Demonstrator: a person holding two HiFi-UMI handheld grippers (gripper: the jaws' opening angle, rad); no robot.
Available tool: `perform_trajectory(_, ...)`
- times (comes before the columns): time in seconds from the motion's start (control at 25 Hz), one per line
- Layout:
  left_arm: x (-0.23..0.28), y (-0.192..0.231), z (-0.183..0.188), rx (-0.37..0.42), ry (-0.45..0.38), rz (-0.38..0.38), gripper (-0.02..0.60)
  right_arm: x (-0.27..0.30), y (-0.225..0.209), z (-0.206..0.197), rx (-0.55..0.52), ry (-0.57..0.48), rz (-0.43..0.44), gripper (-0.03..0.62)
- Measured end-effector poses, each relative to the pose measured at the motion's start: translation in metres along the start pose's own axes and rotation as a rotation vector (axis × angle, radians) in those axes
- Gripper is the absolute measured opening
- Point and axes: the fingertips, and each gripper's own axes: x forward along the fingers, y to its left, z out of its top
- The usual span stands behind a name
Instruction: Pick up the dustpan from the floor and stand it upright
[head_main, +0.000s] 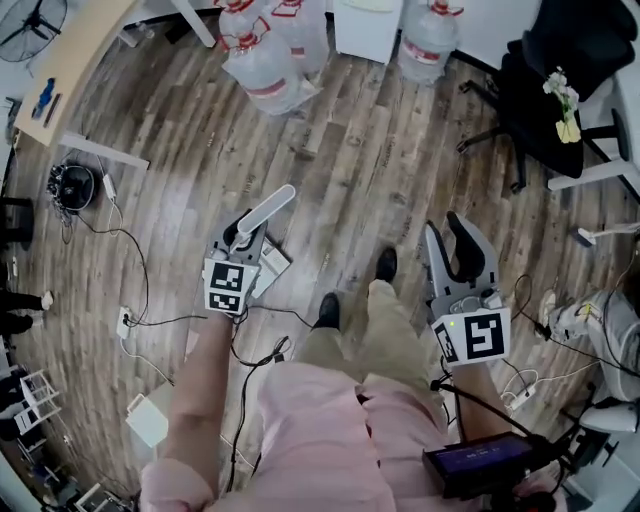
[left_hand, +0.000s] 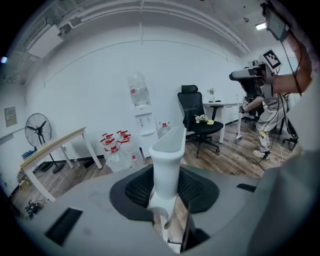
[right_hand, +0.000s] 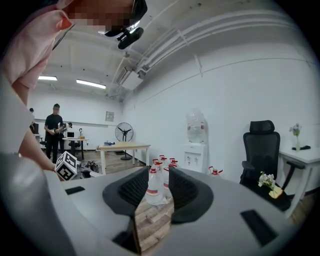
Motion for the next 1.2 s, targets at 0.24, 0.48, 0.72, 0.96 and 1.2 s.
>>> perform_trajectory(0.24,-0.042,0.037,-0.028,-0.045,-0.007,0.079,0.130,-0.009,0.033,0.020,-0.046,-0.007,0.007,0.126)
perform_trajectory(0.48,-0.072,0.062,-0.051,-0.105,-0.015,0.152,0.147,-0.006,0.060,0.033,-0.086,-0.017,0.043,0.126)
perform_trajectory(0.72,-0.105,0.088,-0.078,-0.198,-0.023,0.232,0.168,0.002,0.087,0.045,-0.120,-0.024,0.090,0.126)
perform_trajectory(0.96,-0.125,0.100,-0.101,-0.250,-0.014,0.272,0.218,0.013,0.114,0.052,-0.140,-0.023,0.142,0.126)
perform_trajectory(1.2,-0.137,0.093,-0.112,-0.279,-0.017,0.277,0.257,0.020,0.138,0.057,-0.153,-0.032,0.186,0.126)
